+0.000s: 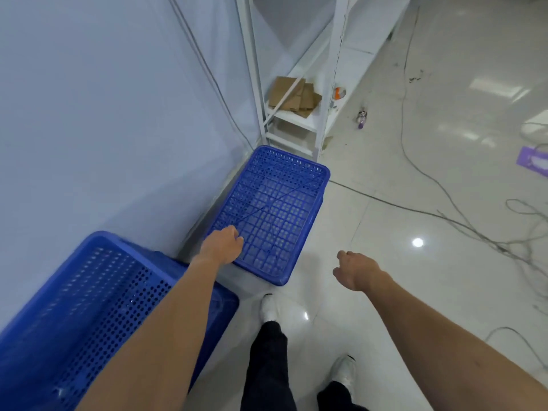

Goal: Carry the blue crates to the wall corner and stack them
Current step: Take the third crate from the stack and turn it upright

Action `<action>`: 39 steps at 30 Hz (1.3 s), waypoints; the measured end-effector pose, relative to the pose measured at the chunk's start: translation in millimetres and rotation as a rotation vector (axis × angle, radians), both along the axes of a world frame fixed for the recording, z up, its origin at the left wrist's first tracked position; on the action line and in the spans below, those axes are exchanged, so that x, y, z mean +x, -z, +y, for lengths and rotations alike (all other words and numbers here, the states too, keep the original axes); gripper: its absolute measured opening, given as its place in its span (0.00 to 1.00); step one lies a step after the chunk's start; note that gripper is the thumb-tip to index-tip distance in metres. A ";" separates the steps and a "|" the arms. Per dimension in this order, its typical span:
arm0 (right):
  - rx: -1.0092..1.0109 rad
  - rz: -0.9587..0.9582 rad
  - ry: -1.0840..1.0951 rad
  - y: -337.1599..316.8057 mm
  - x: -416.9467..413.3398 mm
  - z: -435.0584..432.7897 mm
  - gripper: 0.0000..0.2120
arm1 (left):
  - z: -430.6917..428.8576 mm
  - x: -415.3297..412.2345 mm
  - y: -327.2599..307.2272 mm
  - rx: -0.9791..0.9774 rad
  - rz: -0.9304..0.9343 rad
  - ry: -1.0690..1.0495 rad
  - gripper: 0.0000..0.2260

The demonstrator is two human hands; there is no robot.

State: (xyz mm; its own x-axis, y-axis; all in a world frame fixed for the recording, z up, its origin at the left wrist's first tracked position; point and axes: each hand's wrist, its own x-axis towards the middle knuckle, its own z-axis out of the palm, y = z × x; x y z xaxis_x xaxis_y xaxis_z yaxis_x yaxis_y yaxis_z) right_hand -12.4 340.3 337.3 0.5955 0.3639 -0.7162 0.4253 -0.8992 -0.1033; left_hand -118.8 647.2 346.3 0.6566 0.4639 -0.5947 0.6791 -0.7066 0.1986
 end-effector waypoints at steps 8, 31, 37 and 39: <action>-0.036 0.129 0.180 144.8 45.4 79.3 0.20 | 99.0 82.2 154.3 -0.108 0.084 0.115 0.18; 0.059 0.113 0.893 422.6 124.7 179.0 0.19 | 203.4 128.3 406.9 0.157 0.043 -0.010 0.46; 0.095 0.154 0.959 421.3 125.5 181.0 0.18 | 221.9 140.1 415.1 0.061 0.127 -0.112 0.62; 0.113 0.155 0.970 420.1 123.7 181.4 0.18 | 229.6 145.3 416.0 0.020 0.183 -0.152 0.66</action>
State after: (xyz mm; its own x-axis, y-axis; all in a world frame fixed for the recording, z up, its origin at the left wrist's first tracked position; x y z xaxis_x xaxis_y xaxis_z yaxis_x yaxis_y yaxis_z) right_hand 111.4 521.7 -82.8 0.5744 -0.1617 -0.8024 -0.5165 -0.8321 -0.2021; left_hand 26.6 876.8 -69.7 0.4604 0.5624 -0.6868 0.8015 -0.5959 0.0494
